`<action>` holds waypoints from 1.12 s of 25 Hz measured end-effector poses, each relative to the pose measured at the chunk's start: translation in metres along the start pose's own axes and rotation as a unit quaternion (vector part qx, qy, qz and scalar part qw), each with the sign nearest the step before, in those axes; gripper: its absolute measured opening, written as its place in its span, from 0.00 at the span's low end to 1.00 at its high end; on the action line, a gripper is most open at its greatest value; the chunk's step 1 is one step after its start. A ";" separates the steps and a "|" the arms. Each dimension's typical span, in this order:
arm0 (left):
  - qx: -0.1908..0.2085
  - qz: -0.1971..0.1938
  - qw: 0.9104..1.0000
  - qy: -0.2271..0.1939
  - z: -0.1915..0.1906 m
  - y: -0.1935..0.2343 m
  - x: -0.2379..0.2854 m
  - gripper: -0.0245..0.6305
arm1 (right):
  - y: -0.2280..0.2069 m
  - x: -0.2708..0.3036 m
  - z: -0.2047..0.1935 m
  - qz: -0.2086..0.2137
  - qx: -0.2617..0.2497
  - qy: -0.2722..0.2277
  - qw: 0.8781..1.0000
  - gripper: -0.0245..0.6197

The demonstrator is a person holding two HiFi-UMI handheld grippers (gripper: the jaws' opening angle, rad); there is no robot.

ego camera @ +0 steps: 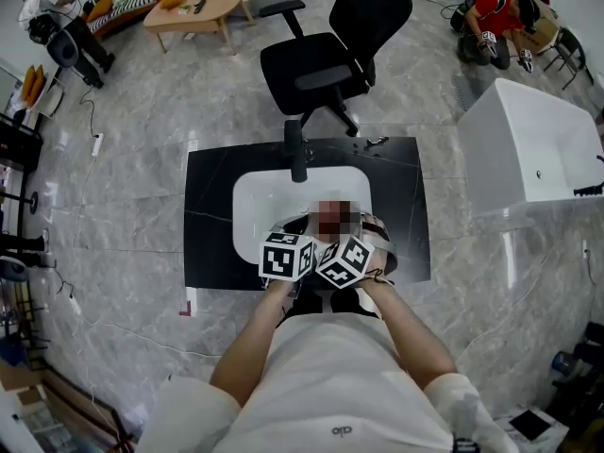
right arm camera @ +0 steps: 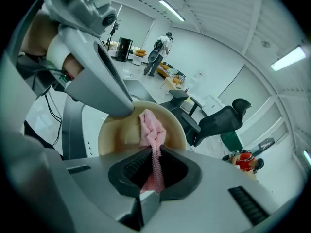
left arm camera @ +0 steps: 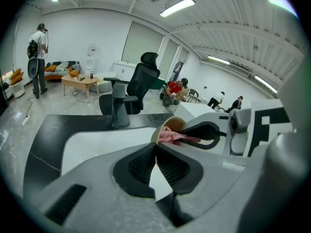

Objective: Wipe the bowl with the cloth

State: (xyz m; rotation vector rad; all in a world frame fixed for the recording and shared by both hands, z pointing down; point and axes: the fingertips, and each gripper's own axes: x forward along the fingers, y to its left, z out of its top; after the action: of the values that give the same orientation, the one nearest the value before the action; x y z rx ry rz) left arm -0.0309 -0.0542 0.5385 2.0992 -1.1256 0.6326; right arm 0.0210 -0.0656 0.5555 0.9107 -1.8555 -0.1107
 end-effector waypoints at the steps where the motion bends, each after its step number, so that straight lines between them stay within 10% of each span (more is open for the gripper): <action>1: 0.002 -0.005 1.000 0.001 0.000 -0.002 0.000 0.07 | -0.002 -0.001 0.002 -0.008 -0.006 -0.005 1.000 0.09; 18: 0.017 -0.019 1.000 -0.007 0.005 -0.006 0.000 0.07 | 0.032 -0.005 0.014 0.096 0.004 -0.067 0.993 0.09; 28: -0.060 -0.020 0.998 0.001 -0.004 0.012 0.001 0.06 | 0.018 -0.022 0.016 0.122 0.121 -0.115 0.978 0.09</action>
State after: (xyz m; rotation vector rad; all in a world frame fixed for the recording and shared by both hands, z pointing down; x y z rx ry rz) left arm -0.0410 -0.0566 0.5463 2.0138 -1.0899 0.5351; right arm 0.0025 -0.0436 0.5393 0.8543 -2.2166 0.1726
